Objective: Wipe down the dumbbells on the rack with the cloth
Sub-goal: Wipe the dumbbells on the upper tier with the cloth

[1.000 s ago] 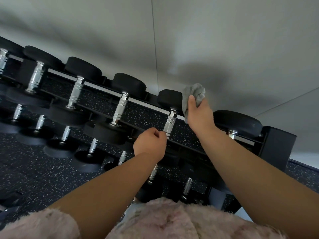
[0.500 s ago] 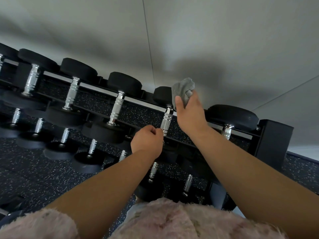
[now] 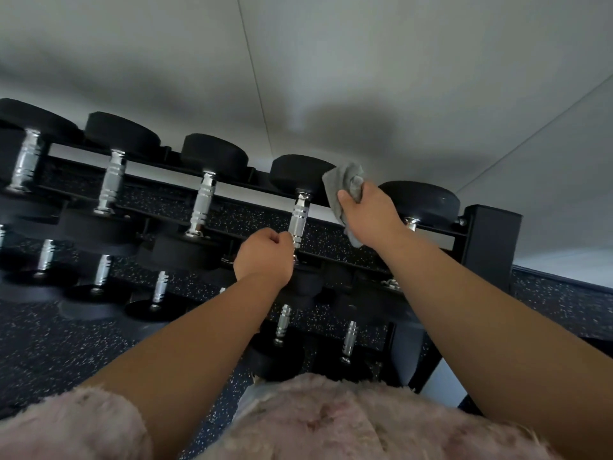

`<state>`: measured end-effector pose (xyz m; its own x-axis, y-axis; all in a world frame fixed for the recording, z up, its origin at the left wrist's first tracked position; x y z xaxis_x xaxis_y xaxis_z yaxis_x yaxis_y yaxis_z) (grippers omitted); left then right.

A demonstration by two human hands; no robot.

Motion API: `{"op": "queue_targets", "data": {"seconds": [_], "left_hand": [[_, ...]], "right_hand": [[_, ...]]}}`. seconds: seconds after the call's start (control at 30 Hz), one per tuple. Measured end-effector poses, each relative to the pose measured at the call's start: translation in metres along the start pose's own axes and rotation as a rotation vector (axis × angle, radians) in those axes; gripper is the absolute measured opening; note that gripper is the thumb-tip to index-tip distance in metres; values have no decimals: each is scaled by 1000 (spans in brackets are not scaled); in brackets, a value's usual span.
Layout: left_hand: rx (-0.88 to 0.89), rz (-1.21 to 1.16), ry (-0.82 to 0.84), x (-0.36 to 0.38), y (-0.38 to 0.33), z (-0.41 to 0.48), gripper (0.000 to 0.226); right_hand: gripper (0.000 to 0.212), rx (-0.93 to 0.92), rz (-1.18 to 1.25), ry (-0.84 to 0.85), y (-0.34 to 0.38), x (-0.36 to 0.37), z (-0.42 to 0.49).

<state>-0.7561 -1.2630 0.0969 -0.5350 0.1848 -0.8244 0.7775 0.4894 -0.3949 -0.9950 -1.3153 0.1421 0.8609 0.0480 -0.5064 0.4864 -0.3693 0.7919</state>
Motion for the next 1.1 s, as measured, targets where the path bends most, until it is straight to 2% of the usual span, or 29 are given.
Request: {"op": "queue_targets", "data": {"seconds": [0.1,0.2,0.33,0.4,0.5,0.57,0.63,0.77,0.93,1.1], "left_hand": [[19,11,-2,0,0,0,32],[60,20,-20,-2,-3,-2,35],[205,63,-49,-4,-14,-10,39],[334,142,-54,-3,-24,-12,40],[642,326,-74,6,-48,-23,36],[842,477,-43,20,-64,-37,31],[965,645,-7,36,-72,-49,29],[895,751,52,45,-71,-42,38],[803,833,92,51,-72,-40,51],[770,740,7,42,-71,-42,41]], "right_hand": [[34,14,24,39,-14,-1,-19],[32,30,50,-3,-23,-13,-40],[41,43,41,-58,-28,-40,-68],[43,57,22,-78,-33,-55,-82],[38,86,-68,-87,-54,-75,-104],[38,102,-162,-85,-73,-83,-118],[35,123,-206,-82,-93,-86,-132],[30,79,-234,-115,-119,-81,-150],[29,67,-152,-154,-128,-80,-155],[18,-26,-215,-91,-112,-58,-162]]}}
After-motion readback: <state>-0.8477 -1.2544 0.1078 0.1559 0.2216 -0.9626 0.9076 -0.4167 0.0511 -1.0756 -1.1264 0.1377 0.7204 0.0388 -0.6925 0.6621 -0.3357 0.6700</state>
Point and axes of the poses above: each hand's wrist, its own z-axis towards the middle knuckle, its own x-axis out of the palm, y = z × x, the point moved 9 cm from there along z, towards the middle knuckle, and after that the axes turned 9 degrees about z, right-handed, at the moved point
